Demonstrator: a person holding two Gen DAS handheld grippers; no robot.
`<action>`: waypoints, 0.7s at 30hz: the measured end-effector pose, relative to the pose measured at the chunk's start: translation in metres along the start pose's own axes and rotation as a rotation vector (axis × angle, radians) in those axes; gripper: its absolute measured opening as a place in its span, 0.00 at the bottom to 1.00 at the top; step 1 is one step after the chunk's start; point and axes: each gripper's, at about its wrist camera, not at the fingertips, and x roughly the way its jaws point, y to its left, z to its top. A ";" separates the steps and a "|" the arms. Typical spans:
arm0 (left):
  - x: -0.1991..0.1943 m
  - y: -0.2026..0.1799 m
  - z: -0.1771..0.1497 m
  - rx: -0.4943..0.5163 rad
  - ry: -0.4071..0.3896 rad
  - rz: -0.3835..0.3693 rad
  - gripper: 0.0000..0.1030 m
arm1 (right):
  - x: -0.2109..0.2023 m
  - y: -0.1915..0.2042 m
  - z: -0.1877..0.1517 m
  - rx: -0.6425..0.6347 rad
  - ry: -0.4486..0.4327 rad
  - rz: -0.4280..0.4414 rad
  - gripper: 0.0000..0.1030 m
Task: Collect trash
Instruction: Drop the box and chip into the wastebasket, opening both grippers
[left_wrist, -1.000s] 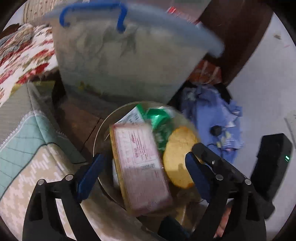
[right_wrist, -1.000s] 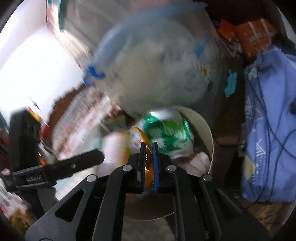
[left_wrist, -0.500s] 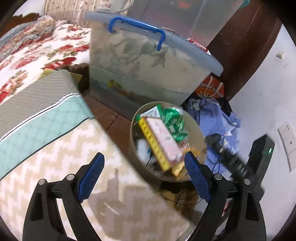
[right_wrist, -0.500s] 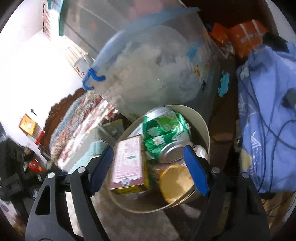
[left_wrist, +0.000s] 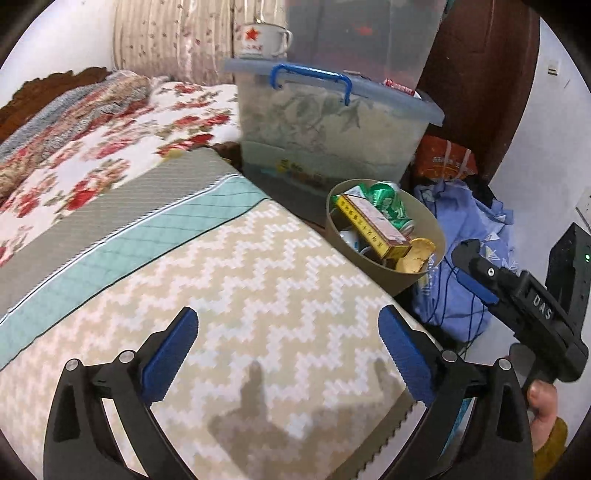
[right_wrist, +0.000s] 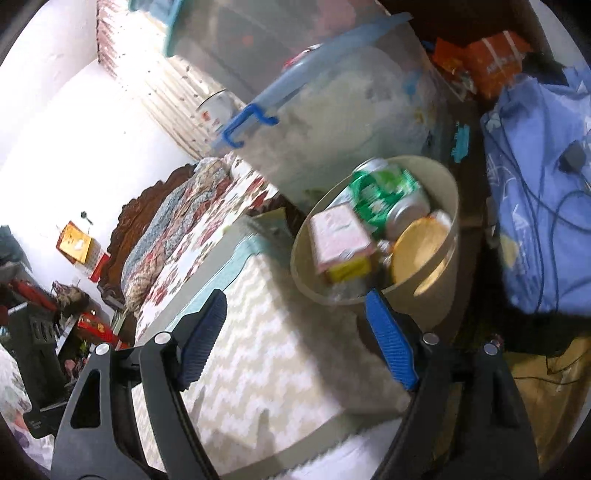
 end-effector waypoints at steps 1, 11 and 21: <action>-0.006 0.002 -0.004 0.000 -0.003 0.009 0.91 | -0.003 0.007 -0.006 -0.010 0.003 0.000 0.76; -0.055 0.021 -0.034 -0.016 -0.049 0.102 0.92 | -0.026 0.048 -0.039 -0.013 0.001 0.018 0.76; -0.086 0.040 -0.057 -0.059 -0.071 0.176 0.92 | -0.042 0.083 -0.059 -0.053 0.005 0.028 0.77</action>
